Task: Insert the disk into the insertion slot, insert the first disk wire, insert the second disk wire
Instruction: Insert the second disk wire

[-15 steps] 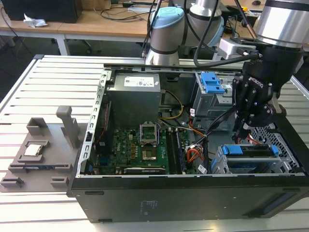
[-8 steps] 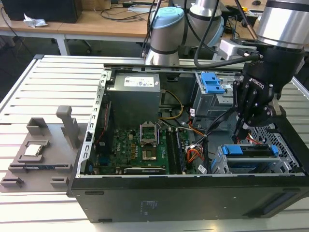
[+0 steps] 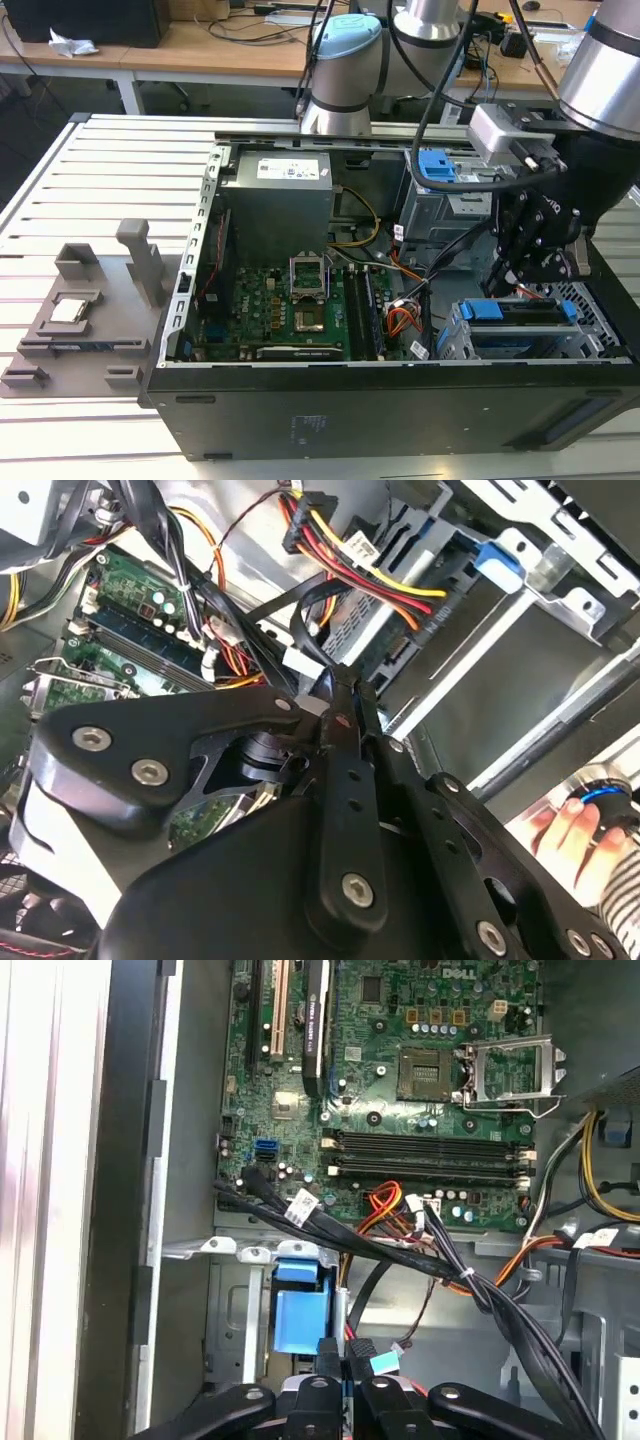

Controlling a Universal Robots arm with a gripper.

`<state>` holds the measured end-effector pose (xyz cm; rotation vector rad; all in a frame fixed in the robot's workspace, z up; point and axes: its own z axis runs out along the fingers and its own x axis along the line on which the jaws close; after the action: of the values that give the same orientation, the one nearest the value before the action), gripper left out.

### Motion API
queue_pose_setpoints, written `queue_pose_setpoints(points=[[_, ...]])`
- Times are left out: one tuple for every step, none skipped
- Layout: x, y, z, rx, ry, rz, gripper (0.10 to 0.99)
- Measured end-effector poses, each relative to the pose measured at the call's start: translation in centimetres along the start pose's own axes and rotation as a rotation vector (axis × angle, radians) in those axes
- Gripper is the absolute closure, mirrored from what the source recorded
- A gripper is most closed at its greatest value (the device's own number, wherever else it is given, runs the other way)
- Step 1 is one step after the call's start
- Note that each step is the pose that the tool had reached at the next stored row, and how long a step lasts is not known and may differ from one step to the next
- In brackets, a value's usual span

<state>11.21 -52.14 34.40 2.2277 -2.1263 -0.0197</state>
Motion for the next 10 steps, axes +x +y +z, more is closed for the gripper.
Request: queue_pose_setpoints(points=[[0.43,-0.06,0.01,0.001,-0.0134,-0.001,0.941],[0.77,-0.20,0.02,0.001,-0.0271,-0.001,0.941],[1.03,-0.35,0.01,0.001,-0.0373,-0.002,0.941],[1.21,-0.44,0.02,0.001,-0.0435,-0.002,0.941],[1.38,-0.51,0.02,0.001,-0.0481,-0.003,0.941],[1.54,-0.56,0.02,0.001,-0.0519,-0.003,0.941],[1.74,-0.60,0.02,0.001,-0.0559,-0.003,0.941],[1.99,-0.65,0.03,0.001,-0.0604,-0.003,0.941],[2.08,-0.67,0.03,0.001,-0.0625,-0.003,0.941],[2.15,-0.75,0.03,0.001,-0.0669,-0.004,0.941]])
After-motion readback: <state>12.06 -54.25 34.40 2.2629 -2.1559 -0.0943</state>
